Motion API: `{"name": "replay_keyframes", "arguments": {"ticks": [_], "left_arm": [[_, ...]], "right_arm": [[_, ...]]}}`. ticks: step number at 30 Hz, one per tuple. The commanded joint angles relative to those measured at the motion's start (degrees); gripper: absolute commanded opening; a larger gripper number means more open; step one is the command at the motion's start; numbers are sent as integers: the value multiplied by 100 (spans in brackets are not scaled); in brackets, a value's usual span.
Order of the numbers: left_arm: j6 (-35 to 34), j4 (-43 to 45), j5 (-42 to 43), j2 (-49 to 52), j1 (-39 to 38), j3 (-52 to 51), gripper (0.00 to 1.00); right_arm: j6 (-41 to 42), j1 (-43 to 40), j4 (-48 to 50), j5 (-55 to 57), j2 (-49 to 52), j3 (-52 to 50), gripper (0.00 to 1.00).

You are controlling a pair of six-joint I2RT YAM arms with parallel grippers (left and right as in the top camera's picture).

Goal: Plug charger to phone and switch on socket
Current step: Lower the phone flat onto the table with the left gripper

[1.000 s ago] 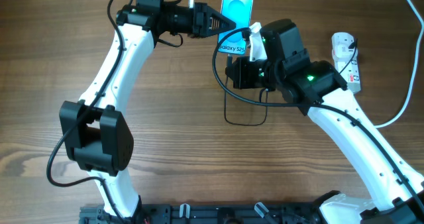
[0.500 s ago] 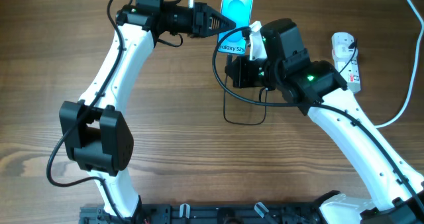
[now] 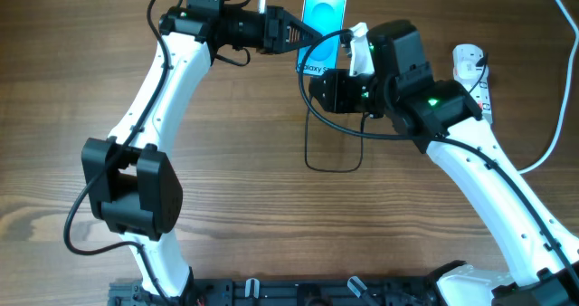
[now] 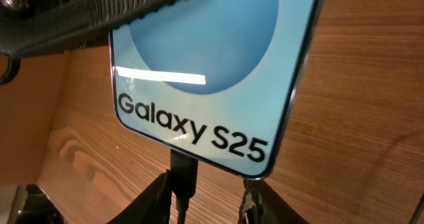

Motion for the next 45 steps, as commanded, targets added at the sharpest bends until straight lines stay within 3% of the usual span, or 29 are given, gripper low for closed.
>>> {"name": "replay_keyframes", "arguments": {"ticks": [1, 3, 7, 9, 11, 15, 25, 30, 45], "left_arm": [[-98, -2, -302, -138, 4, 9, 4], [-450, -107, -916, -138, 4, 9, 4], [-496, -573, -2332, -103, 4, 9, 4], [-496, -863, -2841, -42, 4, 9, 4], [-494, -1123, -2981, 55, 4, 9, 4], [-507, -1703, -3167, 391, 0, 9, 4], [-461, -1954, -2909, 1281, -98, 7, 4], [-450, -2017, -3300, 1290, -369, -22, 6], [-472, -1191, -3644, 1290, -726, -892, 8]], "right_arm": [[-61, -4, -42, -168, 63, 114, 40], [-59, -4, -192, -249, 63, 114, 40], [-59, -7, -566, -240, 63, 111, 42], [-57, -7, -684, -216, 63, 111, 51], [-52, -7, -822, -61, 63, 111, 72], [-42, -7, -1051, 188, 63, 111, 85], [42, -7, -1123, 192, 63, 46, 90], [98, -7, -1147, 341, 63, 24, 93], [90, -7, -1298, 632, 66, 24, 95]]}}
